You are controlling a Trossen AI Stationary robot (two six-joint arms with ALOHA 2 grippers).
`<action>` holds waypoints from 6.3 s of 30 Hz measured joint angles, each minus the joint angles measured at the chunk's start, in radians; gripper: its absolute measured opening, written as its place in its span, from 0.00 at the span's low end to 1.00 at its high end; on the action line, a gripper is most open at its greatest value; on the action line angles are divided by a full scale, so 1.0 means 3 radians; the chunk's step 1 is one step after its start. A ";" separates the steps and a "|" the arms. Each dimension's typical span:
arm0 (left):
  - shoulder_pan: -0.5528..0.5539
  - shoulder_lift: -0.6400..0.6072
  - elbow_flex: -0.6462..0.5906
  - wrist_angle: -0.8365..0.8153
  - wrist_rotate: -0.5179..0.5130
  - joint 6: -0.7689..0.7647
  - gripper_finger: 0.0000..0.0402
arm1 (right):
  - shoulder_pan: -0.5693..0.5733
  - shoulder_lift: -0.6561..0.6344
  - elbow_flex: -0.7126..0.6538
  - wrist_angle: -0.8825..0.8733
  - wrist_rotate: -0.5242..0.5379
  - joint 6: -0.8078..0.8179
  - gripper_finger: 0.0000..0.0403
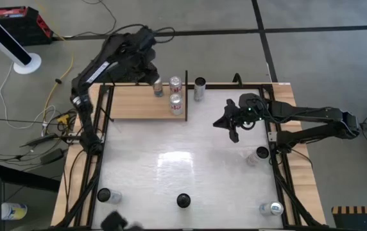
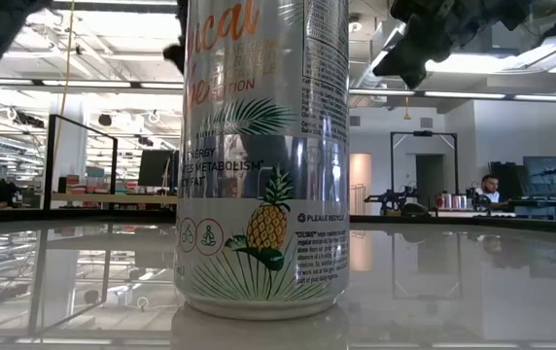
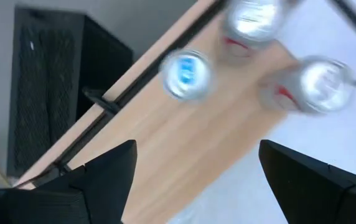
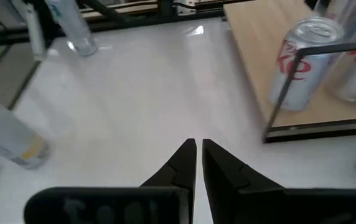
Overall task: Place canned beverage on shelf
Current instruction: Put the blue soda can on the shelf aligned with the other blue soda can
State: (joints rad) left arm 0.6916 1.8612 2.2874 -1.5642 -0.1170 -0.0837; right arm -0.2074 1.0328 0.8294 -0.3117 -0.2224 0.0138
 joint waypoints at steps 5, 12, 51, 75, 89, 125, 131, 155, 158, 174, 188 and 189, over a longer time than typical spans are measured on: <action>-0.0542 -0.0614 -0.0505 0.0276 -0.0014 0.0070 0.80 | 0.0453 0.0000 0.0142 -0.0184 -0.0039 0.0357 0.13; -0.1455 -0.1749 -0.2146 0.2048 -0.0090 0.0356 0.80 | 0.1504 0.0008 0.0223 -0.0417 0.0101 0.1623 0.11; -0.1817 -0.2601 -0.4154 0.5298 0.0661 0.1198 0.80 | 0.3943 0.0879 0.1128 -0.2561 -0.0338 0.7648 0.74; -0.1794 -0.2601 -0.4153 0.5182 0.0604 0.1200 0.80 | 0.4081 0.1100 0.0756 -0.1898 -0.0479 0.7880 0.94; -0.1795 -0.2601 -0.4153 0.5182 0.0605 0.1231 0.80 | 0.4045 0.1429 0.0757 -0.1833 -0.0488 0.7451 0.88; -0.1795 -0.2611 -0.4150 0.4821 0.0617 0.1515 0.80 | 0.0832 0.2152 0.2149 -0.3322 0.0273 0.1879 0.61; -0.1741 -0.2612 -0.4150 0.4879 0.0771 0.1475 0.80 | 0.0582 0.2641 0.2663 -0.3633 0.0610 0.0712 0.61; -0.1314 -0.2607 -0.4150 0.5093 0.0899 0.0849 0.80 | 0.0606 0.3274 0.3183 -0.3895 0.1190 -0.0976 0.81; -0.1314 -0.2607 -0.4150 0.5098 0.0874 0.0850 0.80 | 0.0604 0.3269 0.3277 -0.3951 0.1185 -0.0975 0.86; -0.1314 -0.2609 -0.4150 0.4947 0.0891 0.0894 0.80 | 0.0483 0.1839 0.1992 -0.3537 0.0855 0.0150 0.80; -0.1319 -0.2605 -0.4150 0.4509 0.1062 0.0828 0.80 | 0.0492 0.0950 -0.0023 -0.1109 0.0909 0.0755 0.35; -0.1320 -0.2604 -0.4150 0.4439 0.1099 0.0818 0.80 | 0.0489 0.0993 -0.0054 -0.1045 0.0911 0.0728 0.28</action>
State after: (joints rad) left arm 0.2955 1.0799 1.0423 -0.2326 0.2129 0.1616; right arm -0.0607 1.3307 0.8131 -0.6251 0.0508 0.2323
